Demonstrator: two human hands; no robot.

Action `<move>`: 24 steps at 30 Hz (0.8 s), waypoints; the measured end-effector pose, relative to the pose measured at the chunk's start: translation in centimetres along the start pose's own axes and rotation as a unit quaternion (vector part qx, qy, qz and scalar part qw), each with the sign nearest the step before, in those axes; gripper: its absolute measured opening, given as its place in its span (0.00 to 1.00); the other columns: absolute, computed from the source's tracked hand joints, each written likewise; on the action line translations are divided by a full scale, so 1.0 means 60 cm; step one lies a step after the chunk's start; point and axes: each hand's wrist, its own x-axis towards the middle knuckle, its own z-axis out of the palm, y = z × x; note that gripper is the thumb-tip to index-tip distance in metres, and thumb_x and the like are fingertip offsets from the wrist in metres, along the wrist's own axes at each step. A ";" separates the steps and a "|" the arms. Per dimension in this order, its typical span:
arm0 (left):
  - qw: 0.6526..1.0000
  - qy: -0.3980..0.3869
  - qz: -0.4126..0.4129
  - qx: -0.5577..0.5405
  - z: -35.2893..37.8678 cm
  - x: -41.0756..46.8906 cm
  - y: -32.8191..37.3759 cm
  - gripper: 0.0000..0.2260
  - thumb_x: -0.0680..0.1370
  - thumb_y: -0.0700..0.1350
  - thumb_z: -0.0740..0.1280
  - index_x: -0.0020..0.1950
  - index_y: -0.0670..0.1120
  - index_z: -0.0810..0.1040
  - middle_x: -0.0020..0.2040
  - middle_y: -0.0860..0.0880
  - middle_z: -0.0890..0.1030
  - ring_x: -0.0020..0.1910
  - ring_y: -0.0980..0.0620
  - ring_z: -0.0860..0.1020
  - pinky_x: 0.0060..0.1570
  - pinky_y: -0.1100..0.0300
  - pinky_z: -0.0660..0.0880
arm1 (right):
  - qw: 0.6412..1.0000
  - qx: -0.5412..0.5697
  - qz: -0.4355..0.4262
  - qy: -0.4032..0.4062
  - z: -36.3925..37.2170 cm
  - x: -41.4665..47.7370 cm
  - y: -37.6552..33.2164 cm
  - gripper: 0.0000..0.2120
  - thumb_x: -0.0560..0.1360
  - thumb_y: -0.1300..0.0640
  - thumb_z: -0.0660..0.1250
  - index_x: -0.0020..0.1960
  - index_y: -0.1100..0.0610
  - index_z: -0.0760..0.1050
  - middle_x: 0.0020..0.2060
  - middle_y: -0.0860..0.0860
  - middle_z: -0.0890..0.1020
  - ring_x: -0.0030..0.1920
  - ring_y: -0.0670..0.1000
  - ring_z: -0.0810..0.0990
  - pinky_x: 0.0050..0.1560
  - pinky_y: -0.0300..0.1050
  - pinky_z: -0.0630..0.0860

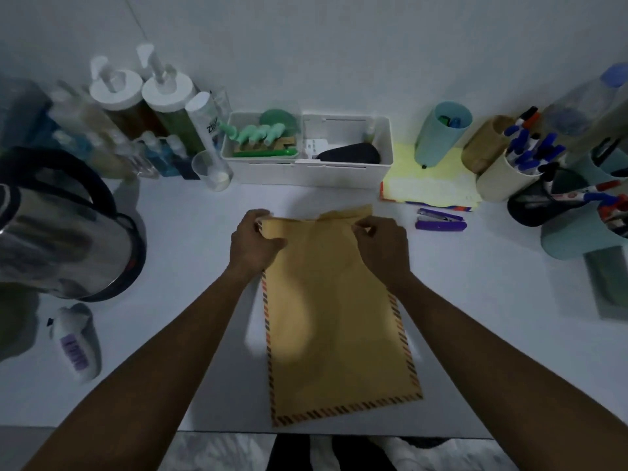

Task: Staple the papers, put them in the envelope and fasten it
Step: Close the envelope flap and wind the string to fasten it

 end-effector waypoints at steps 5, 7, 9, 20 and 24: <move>0.952 0.019 0.174 0.253 0.011 0.034 -0.039 0.33 0.66 0.48 0.75 0.71 0.54 0.71 0.65 0.45 0.74 0.63 0.44 0.72 0.57 0.48 0.72 | 0.997 -0.014 0.064 -0.032 0.058 -0.016 0.020 0.10 0.77 0.52 0.67 0.53 0.53 0.85 0.50 0.50 0.86 0.49 0.51 0.84 0.51 0.42 0.76; 0.924 -0.015 0.255 0.286 0.023 0.038 -0.037 0.30 0.69 0.48 0.70 0.72 0.54 0.71 0.69 0.46 0.73 0.67 0.44 0.70 0.62 0.46 0.68 | 0.995 -0.018 0.086 -0.044 0.070 -0.024 0.023 0.09 0.77 0.53 0.67 0.50 0.52 0.85 0.47 0.49 0.87 0.46 0.50 0.83 0.48 0.39 0.74; 0.906 -0.069 0.300 0.290 0.038 0.034 -0.038 0.26 0.72 0.46 0.65 0.71 0.52 0.73 0.70 0.48 0.75 0.70 0.44 0.69 0.66 0.45 0.63 | 0.994 -0.024 0.088 -0.051 0.075 -0.035 0.024 0.08 0.76 0.55 0.67 0.48 0.53 0.85 0.44 0.49 0.86 0.42 0.49 0.81 0.46 0.37 0.73; 0.890 -0.168 0.343 0.251 0.059 0.033 -0.082 0.18 0.82 0.41 0.60 0.72 0.44 0.72 0.74 0.43 0.69 0.77 0.39 0.59 0.75 0.39 0.52 | 0.976 -0.217 0.028 -0.001 0.063 -0.060 0.022 0.12 0.72 0.47 0.68 0.53 0.49 0.83 0.49 0.49 0.84 0.50 0.55 0.79 0.51 0.50 0.77; 0.891 -0.178 0.344 0.238 0.060 0.047 -0.084 0.18 0.83 0.44 0.58 0.73 0.45 0.71 0.76 0.45 0.67 0.78 0.42 0.57 0.76 0.44 0.48 | 0.984 -0.179 -0.002 -0.002 0.083 -0.033 0.012 0.14 0.77 0.46 0.66 0.57 0.49 0.83 0.52 0.49 0.85 0.54 0.55 0.80 0.56 0.53 0.78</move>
